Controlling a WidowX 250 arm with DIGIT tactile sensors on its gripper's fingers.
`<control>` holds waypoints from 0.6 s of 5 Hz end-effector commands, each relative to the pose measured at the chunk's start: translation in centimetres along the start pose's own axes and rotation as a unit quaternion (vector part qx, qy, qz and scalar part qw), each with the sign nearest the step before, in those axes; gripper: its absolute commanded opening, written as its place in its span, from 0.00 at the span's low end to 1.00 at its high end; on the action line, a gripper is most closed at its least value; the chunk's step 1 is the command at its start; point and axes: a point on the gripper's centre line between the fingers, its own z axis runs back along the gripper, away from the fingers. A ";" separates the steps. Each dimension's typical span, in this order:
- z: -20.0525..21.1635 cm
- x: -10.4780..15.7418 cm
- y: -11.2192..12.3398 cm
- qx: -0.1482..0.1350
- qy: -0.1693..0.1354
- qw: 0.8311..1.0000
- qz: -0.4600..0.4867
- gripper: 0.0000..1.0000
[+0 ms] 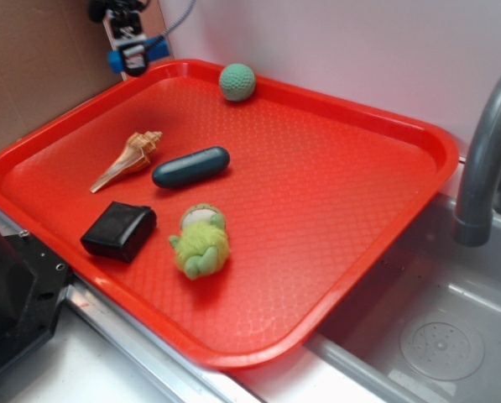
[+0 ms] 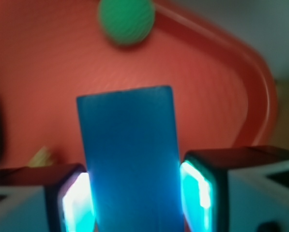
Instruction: Grab the blue block.
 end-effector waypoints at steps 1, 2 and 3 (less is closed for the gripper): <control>4.4 0.2 -4.6 -0.013 -0.028 0.994 0.103 0.00; 4.6 0.5 -5.8 -0.059 -0.029 0.980 0.188 0.00; 5.5 -0.8 -6.4 -0.025 -0.067 0.963 0.260 0.00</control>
